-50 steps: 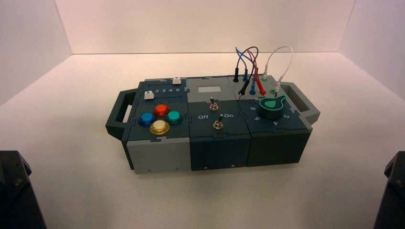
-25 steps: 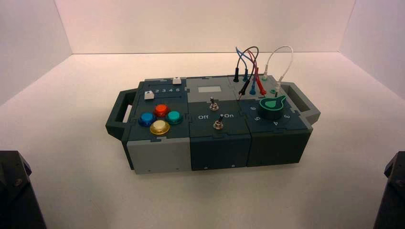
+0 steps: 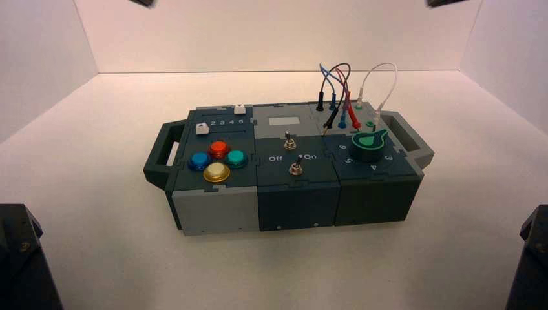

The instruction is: Insert the black wire.

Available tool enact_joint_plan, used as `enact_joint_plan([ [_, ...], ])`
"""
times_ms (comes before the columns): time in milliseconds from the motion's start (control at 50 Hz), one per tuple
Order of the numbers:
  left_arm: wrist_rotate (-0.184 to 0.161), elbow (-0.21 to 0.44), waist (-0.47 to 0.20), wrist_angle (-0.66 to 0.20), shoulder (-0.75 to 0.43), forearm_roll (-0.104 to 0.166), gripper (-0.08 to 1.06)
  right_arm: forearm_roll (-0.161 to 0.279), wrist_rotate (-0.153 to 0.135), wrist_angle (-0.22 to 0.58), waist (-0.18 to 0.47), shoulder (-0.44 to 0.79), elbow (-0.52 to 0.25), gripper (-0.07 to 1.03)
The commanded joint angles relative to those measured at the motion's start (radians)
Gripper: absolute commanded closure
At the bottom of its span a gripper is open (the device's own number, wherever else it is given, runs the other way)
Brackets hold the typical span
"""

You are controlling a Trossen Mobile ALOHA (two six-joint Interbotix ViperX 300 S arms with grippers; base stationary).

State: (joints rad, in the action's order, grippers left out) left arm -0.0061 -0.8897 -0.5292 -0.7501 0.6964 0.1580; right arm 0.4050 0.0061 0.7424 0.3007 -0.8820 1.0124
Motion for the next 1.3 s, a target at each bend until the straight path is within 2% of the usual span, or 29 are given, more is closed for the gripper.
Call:
enact_joint_plan([
  [20, -0.026, -0.006, -0.084, 0.012, -0.012, 0.017, 1.0, 0.069, -0.002, -0.005, 0.046, 0.035, 0.005, 0.99],
  [140, -0.038, -0.023, -0.118, 0.038, -0.026, 0.021, 1.01, 0.097, -0.008, -0.018, 0.067, 0.078, 0.014, 0.98],
  [200, -0.044, -0.037, -0.133, 0.049, -0.032, 0.034, 1.01, 0.107, -0.012, -0.026, 0.081, 0.118, 0.02, 0.98],
  [300, -0.044, -0.052, -0.156, 0.066, -0.044, 0.058, 1.01, 0.107, -0.021, -0.031, 0.107, 0.196, 0.017, 0.97],
  [440, -0.043, -0.063, -0.178, 0.089, -0.063, 0.066, 1.01, 0.109, -0.026, -0.057, 0.126, 0.275, 0.011, 0.91],
  [560, -0.044, -0.074, -0.216, 0.103, -0.089, 0.08, 1.01, 0.138, -0.026, -0.098, 0.184, 0.339, 0.003, 0.87],
  [660, -0.046, -0.075, -0.233, 0.115, -0.114, 0.083, 1.01, 0.146, -0.026, -0.11, 0.212, 0.382, -0.014, 0.7],
  [720, -0.044, -0.075, -0.233, 0.12, -0.124, 0.083, 1.01, 0.149, -0.026, -0.115, 0.215, 0.407, -0.025, 0.66],
  [1300, -0.043, -0.075, -0.233, 0.129, -0.133, 0.083, 1.01, 0.167, -0.026, -0.186, 0.216, 0.554, -0.044, 0.62],
])
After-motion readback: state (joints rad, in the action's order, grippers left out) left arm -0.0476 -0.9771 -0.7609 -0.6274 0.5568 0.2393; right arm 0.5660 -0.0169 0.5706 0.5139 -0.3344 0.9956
